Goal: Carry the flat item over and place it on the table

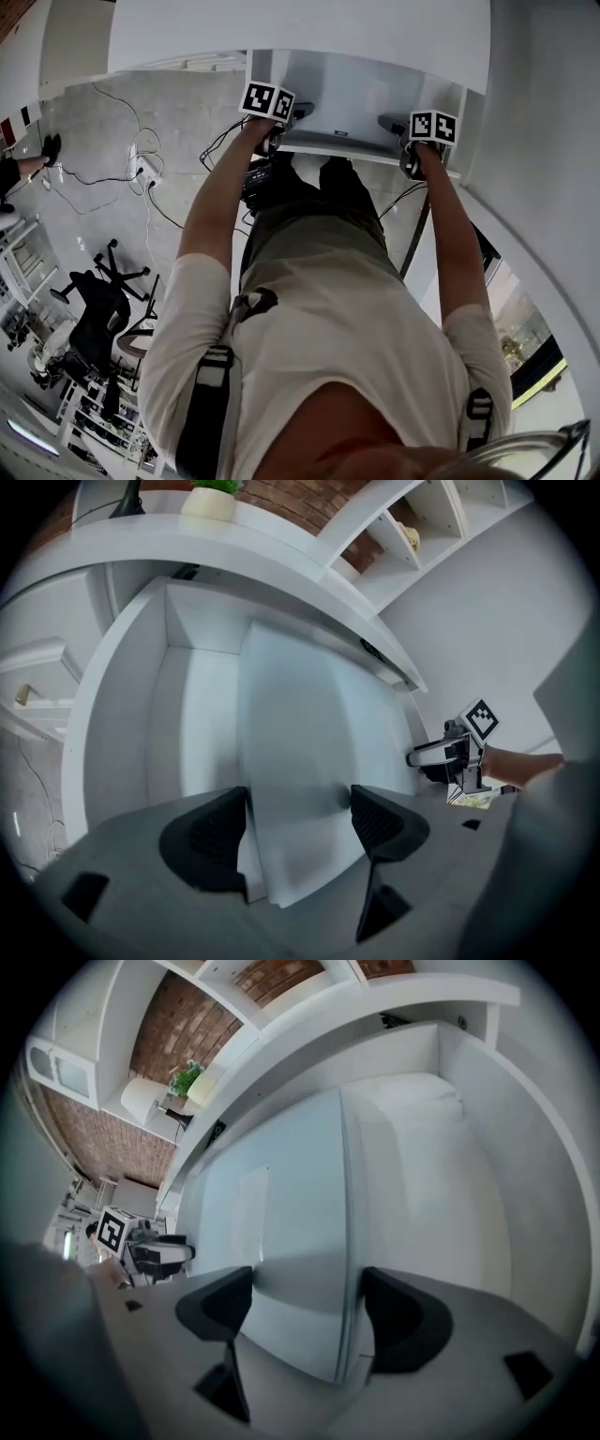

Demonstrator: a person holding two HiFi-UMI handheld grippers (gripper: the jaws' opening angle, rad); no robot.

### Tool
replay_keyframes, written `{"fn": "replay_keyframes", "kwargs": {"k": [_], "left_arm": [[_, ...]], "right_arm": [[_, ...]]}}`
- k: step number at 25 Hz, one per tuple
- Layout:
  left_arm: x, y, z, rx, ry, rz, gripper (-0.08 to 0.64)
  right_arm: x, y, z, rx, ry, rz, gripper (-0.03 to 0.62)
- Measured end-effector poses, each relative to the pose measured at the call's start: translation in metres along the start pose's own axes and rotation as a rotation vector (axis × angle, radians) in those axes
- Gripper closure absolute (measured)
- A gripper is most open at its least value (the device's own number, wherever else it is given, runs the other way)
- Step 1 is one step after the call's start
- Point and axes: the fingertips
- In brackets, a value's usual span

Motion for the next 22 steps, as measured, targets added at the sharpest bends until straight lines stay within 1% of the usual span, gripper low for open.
{"fn": "replay_keyframes", "kwargs": {"k": [5,8,12,15,18,22], "left_arm": [[0.005,-0.001,0.004,-0.007,-0.018,0.000,0.218],[0.006,-0.003,0.005,-0.023,-0.029,0.019,0.218],[0.002,-0.004,0.020,-0.073,-0.052,0.052,0.218],[-0.003,-0.020,0.043,-0.124,-0.057,0.038,0.219],[-0.007,-0.031,0.061,-0.155,-0.078,0.018,0.219],[-0.010,-0.037,0.082,-0.207,-0.130,0.081,0.219]], "right_arm": [[0.001,0.003,0.003,-0.023,0.007,-0.001,0.216],[-0.001,0.003,0.003,-0.030,0.013,-0.015,0.216],[-0.007,0.012,0.005,0.005,0.026,-0.044,0.216],[-0.011,0.020,0.026,0.032,0.003,-0.036,0.216],[-0.014,0.032,0.045,0.051,-0.018,-0.006,0.216],[-0.019,0.053,0.063,0.083,-0.054,0.000,0.216]]}}
Point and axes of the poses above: the fingertips, and each gripper's own axes: z backward along the fingers, y to its left, x out of its top, and after that the axes turned 7 degrees about x, right-handed
